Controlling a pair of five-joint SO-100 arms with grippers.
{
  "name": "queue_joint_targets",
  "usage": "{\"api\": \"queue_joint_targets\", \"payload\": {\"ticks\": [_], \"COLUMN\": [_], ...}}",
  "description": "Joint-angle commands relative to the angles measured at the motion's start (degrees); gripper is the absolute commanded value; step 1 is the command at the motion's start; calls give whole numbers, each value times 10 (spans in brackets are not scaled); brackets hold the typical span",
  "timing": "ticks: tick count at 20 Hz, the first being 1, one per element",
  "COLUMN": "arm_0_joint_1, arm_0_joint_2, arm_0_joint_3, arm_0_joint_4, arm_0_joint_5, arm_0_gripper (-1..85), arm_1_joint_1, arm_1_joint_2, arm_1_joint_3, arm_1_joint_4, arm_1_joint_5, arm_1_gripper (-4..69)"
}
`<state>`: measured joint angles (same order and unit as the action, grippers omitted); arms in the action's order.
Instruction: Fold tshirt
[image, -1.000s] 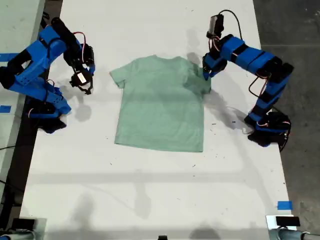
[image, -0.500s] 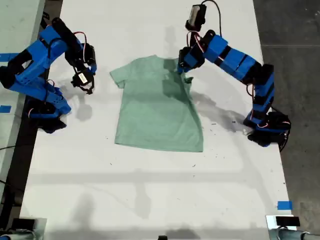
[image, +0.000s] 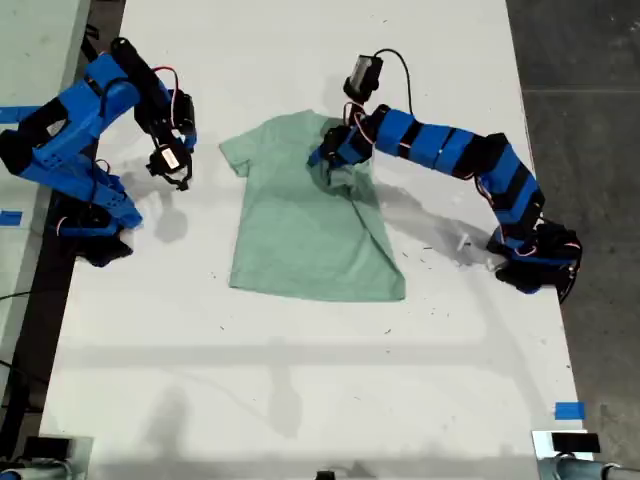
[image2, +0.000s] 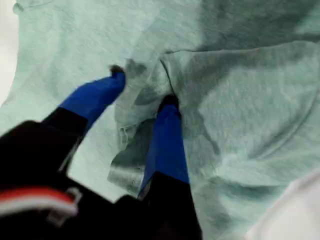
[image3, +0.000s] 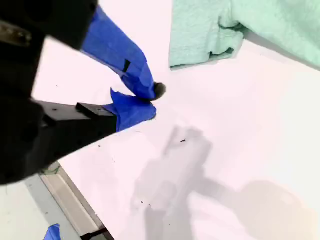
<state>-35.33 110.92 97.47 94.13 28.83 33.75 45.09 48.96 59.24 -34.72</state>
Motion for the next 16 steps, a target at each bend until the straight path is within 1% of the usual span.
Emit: {"api": "queue_joint_targets", "payload": {"ticks": [1, 2, 5, 7, 8, 9, 10, 11, 13, 15, 16], "arm_0_joint_1": [4, 4, 9, 11, 11, 7, 2, -4, -15, -31, -38], "arm_0_joint_2": [0, -6, -45, -92, -112, -133, -157, -180, -208, -247, -258], "arm_0_joint_3": [-21, -28, -68, -120, -142, -167, -198, -232, -283, -332, -332], "arm_0_joint_4": [-1, 4, 17, 40, 46, 54, 69, 86, 93, 109, 97], "arm_0_joint_5": [-5, -5, -4, 4, 9, 15, 21, 27, 49, 62, 69], "arm_0_gripper": [3, 3, 7, 21, 38, 121, 236, 264, 318, 329, 327], "arm_1_joint_1": [-8, -8, -9, -10, -11, -15, -20, -25, -36, -45, -48], "arm_1_joint_2": [40, 71, 198, 248, 268, 287, 301, 316, 342, 366, 378], "arm_1_joint_3": [-46, -35, 30, 36, 47, 57, 68, 83, 115, 145, 158], "arm_1_joint_4": [47, 78, 135, 195, 213, 229, 242, 248, 248, 248, 247], "arm_1_joint_5": [9, 11, 4, -3, -4, -4, -4, -2, 3, 9, 11], "arm_1_gripper": [291, 282, 256, 260, 267, 269, 268, 265, 262, 260, 259]}}
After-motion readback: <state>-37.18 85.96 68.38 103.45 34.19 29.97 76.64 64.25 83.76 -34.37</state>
